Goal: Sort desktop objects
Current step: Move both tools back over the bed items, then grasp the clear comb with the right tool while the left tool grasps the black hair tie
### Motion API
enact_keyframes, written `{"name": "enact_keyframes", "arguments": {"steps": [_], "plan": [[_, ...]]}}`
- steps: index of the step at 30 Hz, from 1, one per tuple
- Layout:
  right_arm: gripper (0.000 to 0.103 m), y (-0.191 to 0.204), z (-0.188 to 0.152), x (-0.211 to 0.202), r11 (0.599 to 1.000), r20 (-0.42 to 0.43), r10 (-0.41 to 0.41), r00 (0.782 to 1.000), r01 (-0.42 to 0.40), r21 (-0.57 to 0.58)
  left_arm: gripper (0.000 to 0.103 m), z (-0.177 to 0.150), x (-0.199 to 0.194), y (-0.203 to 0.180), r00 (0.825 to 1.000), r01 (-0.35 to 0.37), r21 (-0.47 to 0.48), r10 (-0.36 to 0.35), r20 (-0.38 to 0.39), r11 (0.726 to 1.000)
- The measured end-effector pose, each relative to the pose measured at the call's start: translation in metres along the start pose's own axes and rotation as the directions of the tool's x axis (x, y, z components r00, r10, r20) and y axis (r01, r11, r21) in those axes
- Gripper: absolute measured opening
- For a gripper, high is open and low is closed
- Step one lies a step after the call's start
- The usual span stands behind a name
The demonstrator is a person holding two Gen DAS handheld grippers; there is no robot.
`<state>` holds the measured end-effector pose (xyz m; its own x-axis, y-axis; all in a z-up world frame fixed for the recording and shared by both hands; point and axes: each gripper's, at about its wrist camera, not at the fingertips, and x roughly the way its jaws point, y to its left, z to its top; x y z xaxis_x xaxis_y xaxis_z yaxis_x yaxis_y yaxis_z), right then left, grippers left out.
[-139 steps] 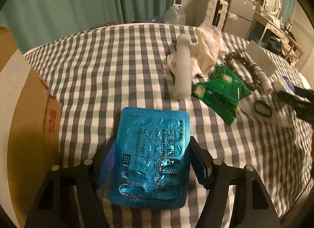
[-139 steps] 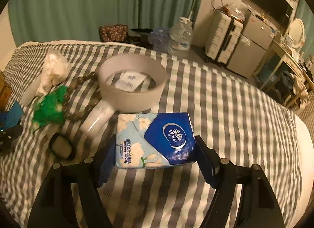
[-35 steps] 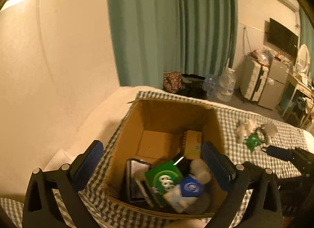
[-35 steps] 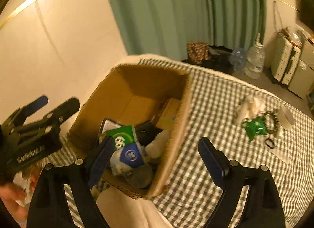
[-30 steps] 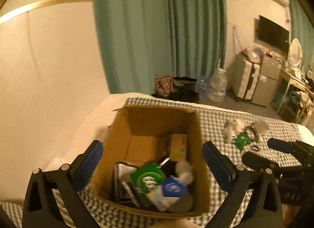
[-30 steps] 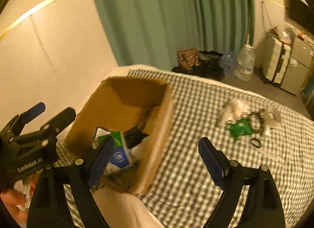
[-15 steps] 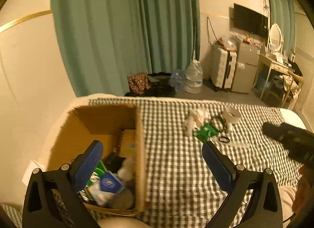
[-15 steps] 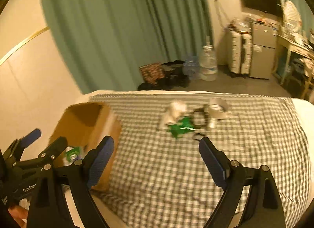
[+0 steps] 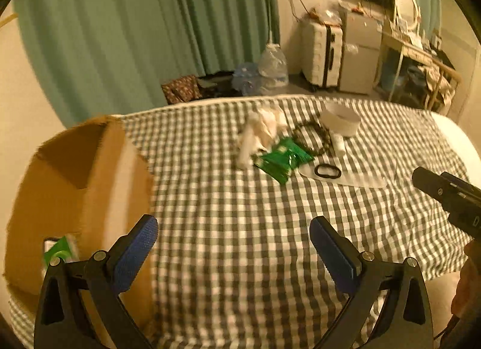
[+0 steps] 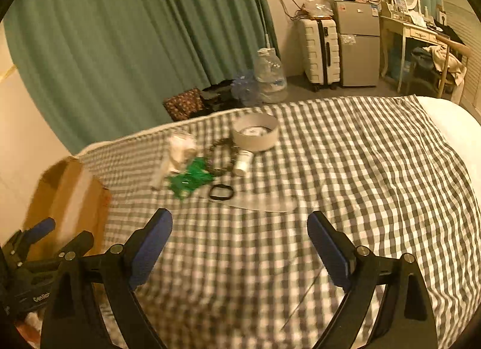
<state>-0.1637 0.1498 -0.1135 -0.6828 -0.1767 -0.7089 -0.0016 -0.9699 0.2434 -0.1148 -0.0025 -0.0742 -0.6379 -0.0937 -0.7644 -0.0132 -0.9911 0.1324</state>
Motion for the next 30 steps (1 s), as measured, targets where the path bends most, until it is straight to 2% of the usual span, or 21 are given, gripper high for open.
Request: {"name": "enact_keyframes", "arguments": {"steps": [3, 7, 9, 11, 13, 15, 16, 19, 20, 21, 23, 28, 30], "plan": [[0.092, -0.01, -0.001, 0.026, 1.0, -0.052, -0.017, 0.998, 0.016, -0.013, 0.103, 0.008, 0.03, -0.008, 1.0, 0.011, 0.009, -0.011, -0.023, 1.0], [0.092, -0.022, 0.0, 0.055, 1.0, -0.089, 0.015, 0.996, -0.016, -0.007, 0.103, 0.02, 0.066, -0.009, 0.998, 0.011, -0.008, -0.011, -0.06, 1.0], [0.092, -0.022, 0.007, 0.071, 0.998, -0.114, 0.016, 0.993, -0.023, -0.061, 0.103, 0.026, 0.079, -0.008, 0.997, 0.005, -0.014, -0.006, -0.073, 1.0], [0.091, -0.017, 0.014, 0.086, 0.989, -0.146, 0.053, 0.988, -0.073, -0.131, 0.103, 0.031, 0.09, -0.009, 0.997, 0.003, -0.009, -0.004, -0.077, 1.0], [0.091, -0.011, 0.019, 0.101, 0.974, -0.176, 0.08, 0.981, -0.114, -0.196, 0.103, 0.035, 0.102, -0.01, 0.996, 0.001, 0.004, 0.0, -0.084, 1.0], [0.091, -0.004, 0.021, 0.119, 0.953, -0.198, 0.071, 0.978, -0.125, -0.277, 0.103, 0.037, 0.109, -0.012, 0.996, 0.002, 0.012, -0.001, -0.092, 1.0], [0.09, -0.001, 0.021, 0.128, 0.943, -0.211, 0.059, 0.976, -0.124, -0.31, 0.103, 0.038, 0.112, -0.012, 0.996, 0.002, 0.013, -0.001, -0.094, 1.0], [0.073, 0.002, 0.017, 0.156, 0.924, -0.27, 0.033, 0.962, -0.133, -0.359, 0.103, 0.037, 0.119, -0.014, 0.993, 0.011, 0.014, -0.009, -0.114, 1.0], [0.073, 0.001, 0.014, 0.162, 0.92, -0.282, 0.026, 0.959, -0.133, -0.368, 0.103, 0.037, 0.122, -0.016, 0.993, 0.012, 0.018, -0.01, -0.121, 1.0], [0.073, 0.0, 0.012, 0.159, 0.921, -0.265, 0.04, 0.963, -0.138, -0.364, 0.103, 0.036, 0.123, -0.017, 0.992, 0.01, 0.024, -0.007, -0.123, 1.0], [0.073, 0.0, 0.009, 0.153, 0.92, -0.284, 0.043, 0.958, -0.149, -0.363, 0.103, 0.034, 0.125, -0.019, 0.992, 0.001, 0.034, 0.003, -0.126, 0.999], [0.073, 0.017, -0.016, 0.138, 0.87, -0.321, -0.021, 0.947, -0.141, -0.472, 0.103, 0.03, 0.116, -0.018, 0.992, 0.005, 0.031, -0.001, -0.126, 1.0], [0.061, 0.02, -0.018, 0.133, 0.871, -0.337, -0.02, 0.941, -0.15, -0.469, 0.103, 0.029, 0.113, -0.017, 0.992, -0.001, 0.034, 0.005, -0.128, 0.999]]}}
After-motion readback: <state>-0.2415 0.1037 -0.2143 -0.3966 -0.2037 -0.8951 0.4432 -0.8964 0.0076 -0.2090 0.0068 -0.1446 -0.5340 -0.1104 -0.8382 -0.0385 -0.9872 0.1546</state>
